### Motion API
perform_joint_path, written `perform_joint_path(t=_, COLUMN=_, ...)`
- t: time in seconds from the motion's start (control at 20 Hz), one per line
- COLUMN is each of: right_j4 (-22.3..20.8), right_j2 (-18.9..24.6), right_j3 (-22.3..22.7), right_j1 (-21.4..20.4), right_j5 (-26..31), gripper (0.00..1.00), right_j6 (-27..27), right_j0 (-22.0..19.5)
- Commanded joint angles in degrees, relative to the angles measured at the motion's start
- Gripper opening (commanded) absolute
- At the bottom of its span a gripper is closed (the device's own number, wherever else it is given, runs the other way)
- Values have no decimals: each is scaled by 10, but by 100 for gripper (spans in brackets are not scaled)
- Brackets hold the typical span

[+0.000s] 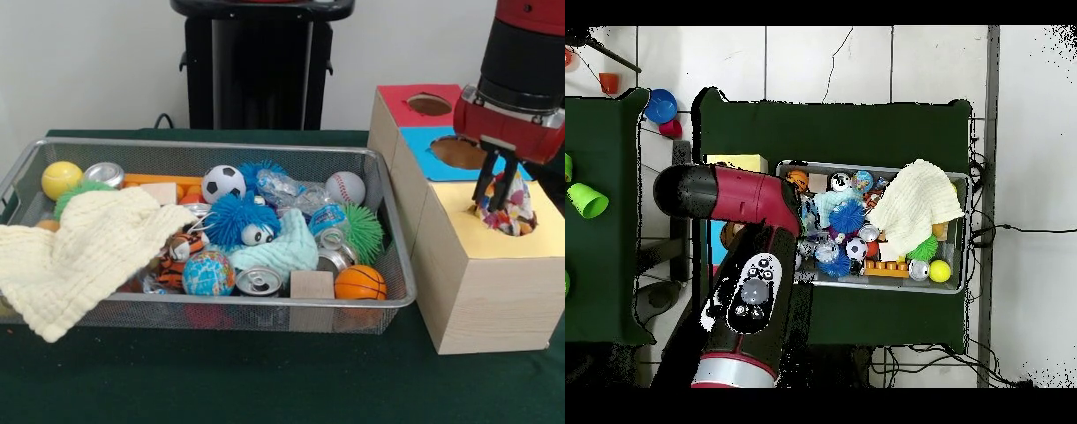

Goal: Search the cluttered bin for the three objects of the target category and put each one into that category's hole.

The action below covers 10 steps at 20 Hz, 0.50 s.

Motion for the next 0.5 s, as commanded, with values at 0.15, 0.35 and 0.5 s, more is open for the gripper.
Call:
perform_joint_path(t=0.15, right_j4=-37, right_j2=36, right_j3=38, right_j1=-37, right_j5=69, gripper=100, right_j6=15, right_j0=-45)
perform_joint_path(t=0.35, right_j4=-42, right_j2=39, right_j3=42, right_j1=-37, right_j5=51, gripper=100, right_j6=14, right_j0=-49)
perform_joint_path(t=0.5, right_j4=-51, right_j2=40, right_j3=54, right_j1=-45, right_j5=48, gripper=100, right_j6=16, right_j0=-49)
